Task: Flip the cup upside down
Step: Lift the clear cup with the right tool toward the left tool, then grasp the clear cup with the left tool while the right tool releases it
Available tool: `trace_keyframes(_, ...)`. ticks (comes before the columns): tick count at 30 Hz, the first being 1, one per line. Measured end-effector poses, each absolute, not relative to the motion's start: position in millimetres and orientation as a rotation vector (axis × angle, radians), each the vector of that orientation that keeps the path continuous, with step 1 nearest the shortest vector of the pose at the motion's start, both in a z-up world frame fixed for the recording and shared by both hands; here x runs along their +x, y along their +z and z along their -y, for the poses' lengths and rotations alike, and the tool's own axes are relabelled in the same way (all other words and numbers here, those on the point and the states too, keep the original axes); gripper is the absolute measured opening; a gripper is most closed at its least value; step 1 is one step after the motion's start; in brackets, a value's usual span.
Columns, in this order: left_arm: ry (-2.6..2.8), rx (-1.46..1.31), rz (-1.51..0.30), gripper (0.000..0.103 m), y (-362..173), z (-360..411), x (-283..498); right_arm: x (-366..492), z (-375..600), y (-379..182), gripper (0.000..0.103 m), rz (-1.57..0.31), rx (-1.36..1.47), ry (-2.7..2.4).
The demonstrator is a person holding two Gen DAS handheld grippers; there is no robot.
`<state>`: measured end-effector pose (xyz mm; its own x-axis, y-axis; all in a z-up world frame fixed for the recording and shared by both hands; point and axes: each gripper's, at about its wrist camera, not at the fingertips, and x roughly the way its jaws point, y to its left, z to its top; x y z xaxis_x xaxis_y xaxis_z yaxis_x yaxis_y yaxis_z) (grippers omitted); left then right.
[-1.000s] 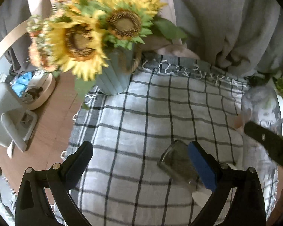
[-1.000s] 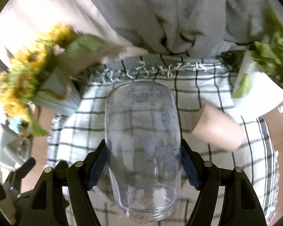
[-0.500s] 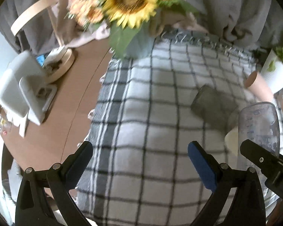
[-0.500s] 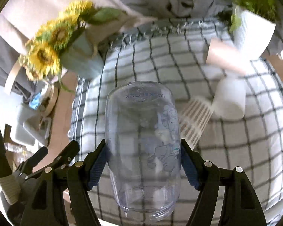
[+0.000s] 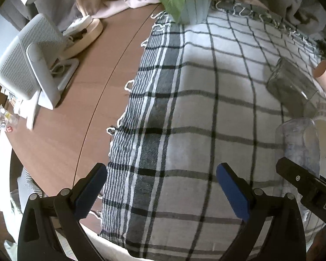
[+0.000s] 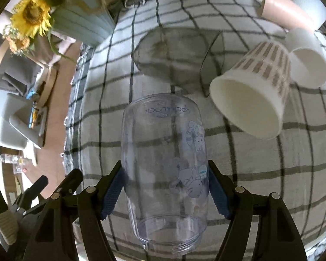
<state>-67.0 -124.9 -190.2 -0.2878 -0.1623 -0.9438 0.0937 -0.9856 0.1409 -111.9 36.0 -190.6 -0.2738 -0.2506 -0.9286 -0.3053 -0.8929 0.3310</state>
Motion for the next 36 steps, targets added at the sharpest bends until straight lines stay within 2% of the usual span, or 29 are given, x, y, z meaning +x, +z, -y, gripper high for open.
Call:
trace_keyframes(8,-2.394,1.777,0.083,0.103,-191.6,124.6,-66.2,-111.4,-34.1,-192.1,0.073,-0.696,-1.887,2.375)
trace_keyframes(10,-2.402,1.775,0.076,0.103,-186.5,123.5,-64.9,-108.8,-36.2,-186.0,0.077,-0.704,-1.877,2.381)
trace_keyframes(19,-2.566,1.856,-0.003,0.102,-148.5,82.6,-66.6,-74.4,-81.7,-96.8,0.081,-0.701,-1.521,2.502)
trace_keyframes(23,-2.643,1.92,0.045,0.102,-143.3,44.3,-75.3,-60.0,-107.4,-73.0,0.082,-0.678,-1.382,2.484)
trace_keyframes(32,-2.59,2.162,-0.006,0.101,-171.5,-5.9,-101.7,-47.8,-142.2,-87.8,0.082,-0.738,-1.388,2.366)
trace_keyframes(36,-2.532,2.209,-0.026,0.097,-185.8,-10.3,-113.2,-46.5,-145.3,-97.8,0.082,-0.749,-1.428,2.35)
